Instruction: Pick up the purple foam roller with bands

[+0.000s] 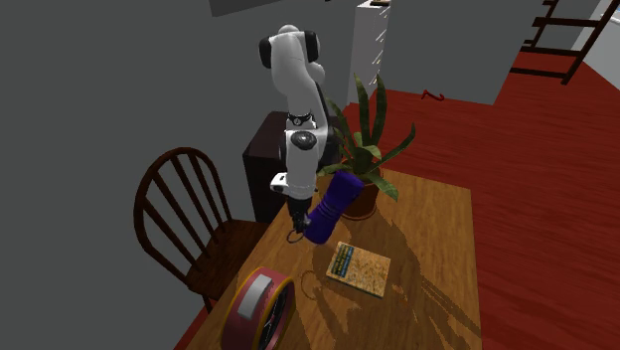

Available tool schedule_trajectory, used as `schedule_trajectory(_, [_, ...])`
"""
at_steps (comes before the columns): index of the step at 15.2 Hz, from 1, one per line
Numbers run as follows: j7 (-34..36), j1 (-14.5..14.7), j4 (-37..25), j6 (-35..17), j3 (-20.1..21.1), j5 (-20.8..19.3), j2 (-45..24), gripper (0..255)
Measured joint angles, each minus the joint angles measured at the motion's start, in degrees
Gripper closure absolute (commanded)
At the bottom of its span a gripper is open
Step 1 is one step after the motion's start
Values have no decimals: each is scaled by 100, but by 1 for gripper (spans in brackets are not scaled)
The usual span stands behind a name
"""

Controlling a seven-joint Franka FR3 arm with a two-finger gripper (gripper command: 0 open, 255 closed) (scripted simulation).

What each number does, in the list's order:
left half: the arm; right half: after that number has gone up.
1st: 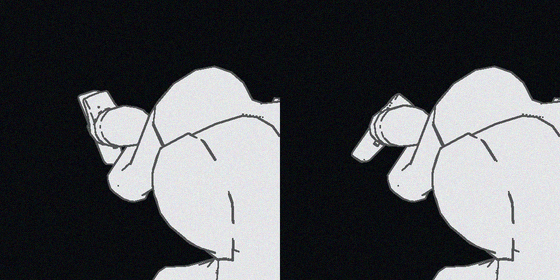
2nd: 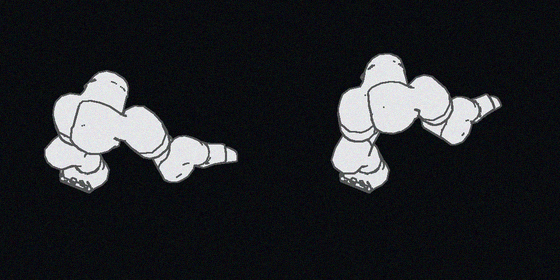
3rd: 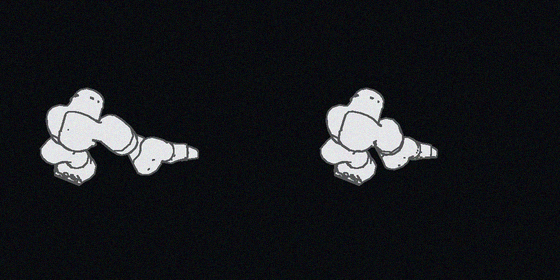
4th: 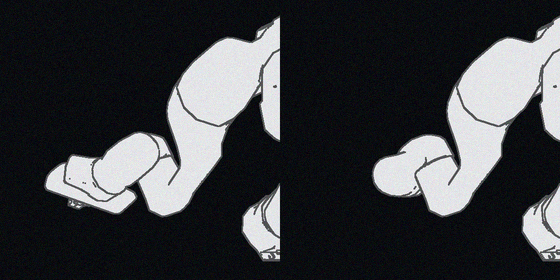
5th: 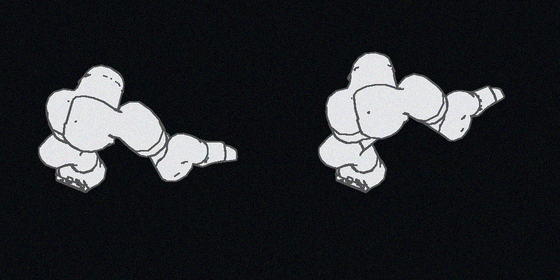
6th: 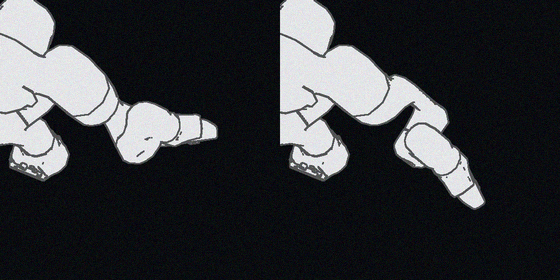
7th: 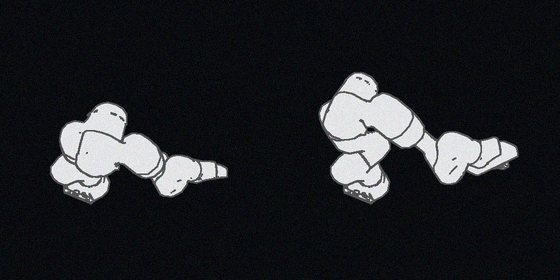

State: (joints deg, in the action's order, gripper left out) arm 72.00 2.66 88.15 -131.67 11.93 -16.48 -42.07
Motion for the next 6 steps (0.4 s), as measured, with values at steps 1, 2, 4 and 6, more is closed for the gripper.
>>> schedule_trajectory(1, [-11,-12,24,33,9,12,59,255])
schedule_trajectory(2, [-16,-12,14,83,19,24,100,255])
schedule_trajectory(4, [-33,-18,-2,189,39,50,191,255])
schedule_trajectory(6, [-54,-27,-25,271,53,70,254,255])
